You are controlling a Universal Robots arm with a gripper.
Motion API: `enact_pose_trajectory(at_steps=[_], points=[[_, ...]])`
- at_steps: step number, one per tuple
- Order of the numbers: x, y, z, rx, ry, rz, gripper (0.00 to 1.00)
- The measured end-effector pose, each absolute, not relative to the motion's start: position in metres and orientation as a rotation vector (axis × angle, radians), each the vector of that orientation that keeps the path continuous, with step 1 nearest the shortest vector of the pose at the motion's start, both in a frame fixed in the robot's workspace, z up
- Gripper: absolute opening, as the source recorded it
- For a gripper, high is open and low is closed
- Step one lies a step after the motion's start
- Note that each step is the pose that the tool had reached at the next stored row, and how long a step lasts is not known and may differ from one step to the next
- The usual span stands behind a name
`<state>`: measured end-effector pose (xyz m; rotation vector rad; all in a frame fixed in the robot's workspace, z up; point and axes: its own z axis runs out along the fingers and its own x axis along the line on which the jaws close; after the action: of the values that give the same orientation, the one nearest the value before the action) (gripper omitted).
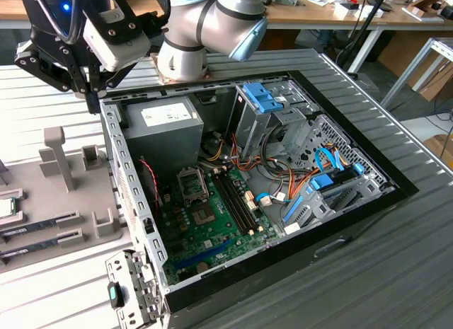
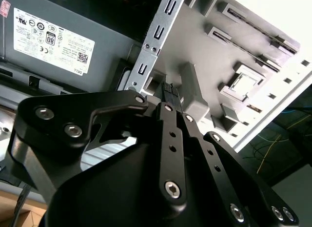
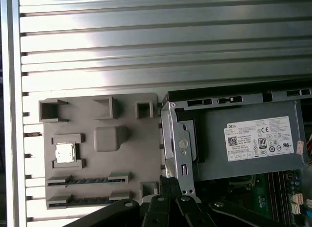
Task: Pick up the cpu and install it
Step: 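Reach for the cpu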
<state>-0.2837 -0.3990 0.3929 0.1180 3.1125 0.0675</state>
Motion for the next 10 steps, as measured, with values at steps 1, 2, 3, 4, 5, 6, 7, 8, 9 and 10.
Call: enact_pose_trajectory(at_steps=[1, 2, 3, 4, 5, 6, 7, 8, 9, 10], points=[[-0.2842, -0.3989, 0.3929, 0.118, 3.112, 0.067, 0.11], [-0.2846, -0.3989, 0.3929, 0.118, 3.113, 0.067, 0.11], [-0.2850, -0.3989, 0.3929, 0.118, 3.112, 0.068, 0.11], [-0.2854, -0.3989, 0.3929, 0.118, 3.112, 0.068, 0.11], [-0.2859, -0.3989, 0.3929, 0.118, 3.113, 0.067, 0.11], [-0.2866, -0.3989, 0.3929, 0.118, 3.112, 0.068, 0.11], [-0.2870, -0.3989, 0.3929, 0.118, 3.112, 0.067, 0.11], [-0.2873, -0.3989, 0.3929, 0.118, 3.113, 0.067, 0.11], [-0.2878, -0.3989, 0.3929, 0.118, 3.112, 0.068, 0.11], [-0.2882, -0.3989, 0.3929, 0.118, 3.112, 0.068, 0.11]])
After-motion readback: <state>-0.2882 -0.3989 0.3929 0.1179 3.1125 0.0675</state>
